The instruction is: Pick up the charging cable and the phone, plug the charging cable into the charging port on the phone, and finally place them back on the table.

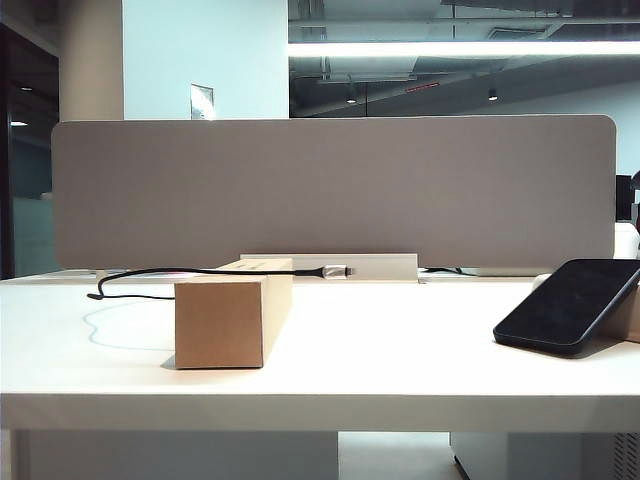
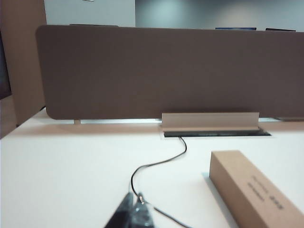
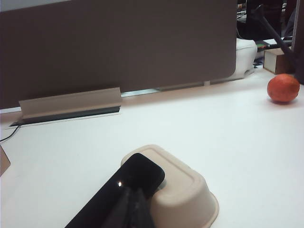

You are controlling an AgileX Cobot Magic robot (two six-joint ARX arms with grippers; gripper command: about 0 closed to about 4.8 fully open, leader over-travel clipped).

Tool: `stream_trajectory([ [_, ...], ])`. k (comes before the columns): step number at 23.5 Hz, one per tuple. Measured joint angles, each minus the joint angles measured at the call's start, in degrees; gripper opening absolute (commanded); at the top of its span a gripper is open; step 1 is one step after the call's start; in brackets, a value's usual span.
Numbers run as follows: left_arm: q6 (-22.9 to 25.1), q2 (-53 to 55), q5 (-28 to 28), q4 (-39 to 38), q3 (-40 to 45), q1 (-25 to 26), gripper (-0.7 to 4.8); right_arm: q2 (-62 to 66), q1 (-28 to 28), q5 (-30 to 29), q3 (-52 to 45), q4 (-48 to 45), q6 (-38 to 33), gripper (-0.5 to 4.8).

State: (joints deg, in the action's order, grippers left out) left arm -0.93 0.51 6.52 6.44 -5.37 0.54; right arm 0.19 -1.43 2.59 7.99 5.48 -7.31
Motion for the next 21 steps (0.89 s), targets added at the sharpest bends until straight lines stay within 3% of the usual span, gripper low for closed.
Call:
stream_trajectory([
  [6, 0.0, 0.5, 1.0, 0.0, -3.8, 0.0, -0.06, 0.3, 0.0, -0.2, 5.3, 6.1, -0.1, -0.05],
  [15, 0.0, 21.3, 6.6, 2.0, -14.2, 0.0, -0.06, 20.2, 0.0, -5.9, 13.2, 8.2, -3.2, 0.04],
  [20, 0.0, 30.6, 11.4, 2.2, -20.0, 0.0, -0.06, 32.2, 0.0, -10.0, 15.4, 7.0, -7.1, 1.29],
  [21, 0.0, 32.9, 13.6, 2.1, -21.5, 0.0, -0.06, 35.2, 0.0, -12.0, 15.3, 6.4, -7.4, 1.33],
])
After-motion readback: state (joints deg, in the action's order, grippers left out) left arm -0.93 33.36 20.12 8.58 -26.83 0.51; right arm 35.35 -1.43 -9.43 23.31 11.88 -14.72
